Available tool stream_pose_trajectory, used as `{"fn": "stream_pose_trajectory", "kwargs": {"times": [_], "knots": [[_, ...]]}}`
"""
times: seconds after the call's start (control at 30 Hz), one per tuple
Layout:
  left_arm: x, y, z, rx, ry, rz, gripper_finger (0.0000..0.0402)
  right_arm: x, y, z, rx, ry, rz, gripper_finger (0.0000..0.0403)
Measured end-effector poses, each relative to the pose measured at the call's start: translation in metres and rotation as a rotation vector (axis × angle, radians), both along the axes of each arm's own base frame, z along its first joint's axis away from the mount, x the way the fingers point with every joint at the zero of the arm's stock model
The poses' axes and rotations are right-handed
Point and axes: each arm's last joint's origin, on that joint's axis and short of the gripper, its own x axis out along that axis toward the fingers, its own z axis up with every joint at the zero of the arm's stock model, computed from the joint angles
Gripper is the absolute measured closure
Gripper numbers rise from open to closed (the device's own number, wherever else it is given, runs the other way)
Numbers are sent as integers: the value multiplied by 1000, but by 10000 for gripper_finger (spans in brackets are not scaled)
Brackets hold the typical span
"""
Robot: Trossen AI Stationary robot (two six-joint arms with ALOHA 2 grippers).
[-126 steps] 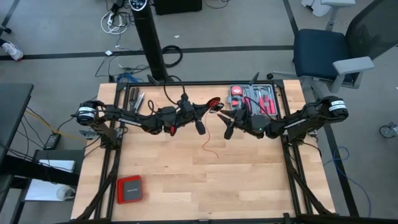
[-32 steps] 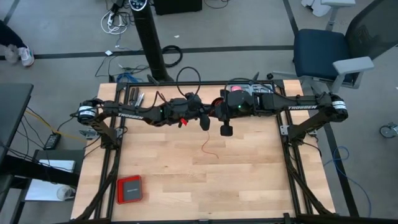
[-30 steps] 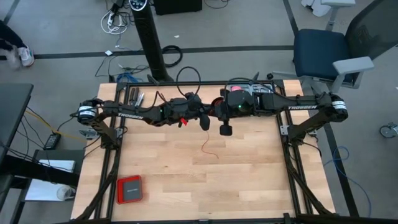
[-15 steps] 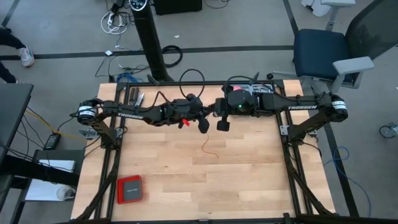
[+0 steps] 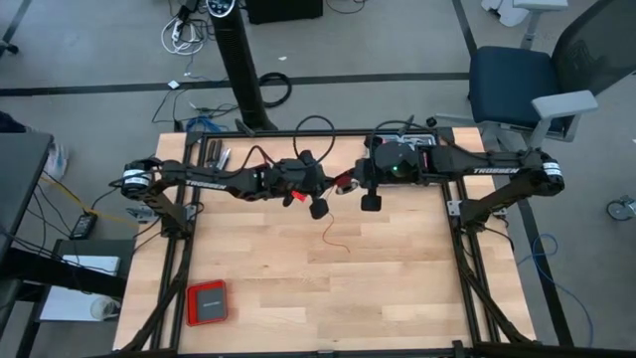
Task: Coil cords
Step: Coil the red cable wire onto the black spool
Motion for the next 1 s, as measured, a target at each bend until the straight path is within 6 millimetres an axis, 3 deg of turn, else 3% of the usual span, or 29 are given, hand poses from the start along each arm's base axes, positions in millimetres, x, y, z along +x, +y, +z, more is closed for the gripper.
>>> {"fn": "stream_pose_trajectory", "kwargs": {"times": [0.23, 0.63, 1.0], "knots": [[-9, -2, 8, 90, 49, -71, 401, -12, 0, 0, -32, 75, 13, 401], [-35, -4, 39, 160, 45, -83, 401, -16, 6, -5, 1, 138, 61, 397], [-42, -3, 32, 219, 174, -90, 401, -19, 4, -6, -67, 189, 25, 397]]}}
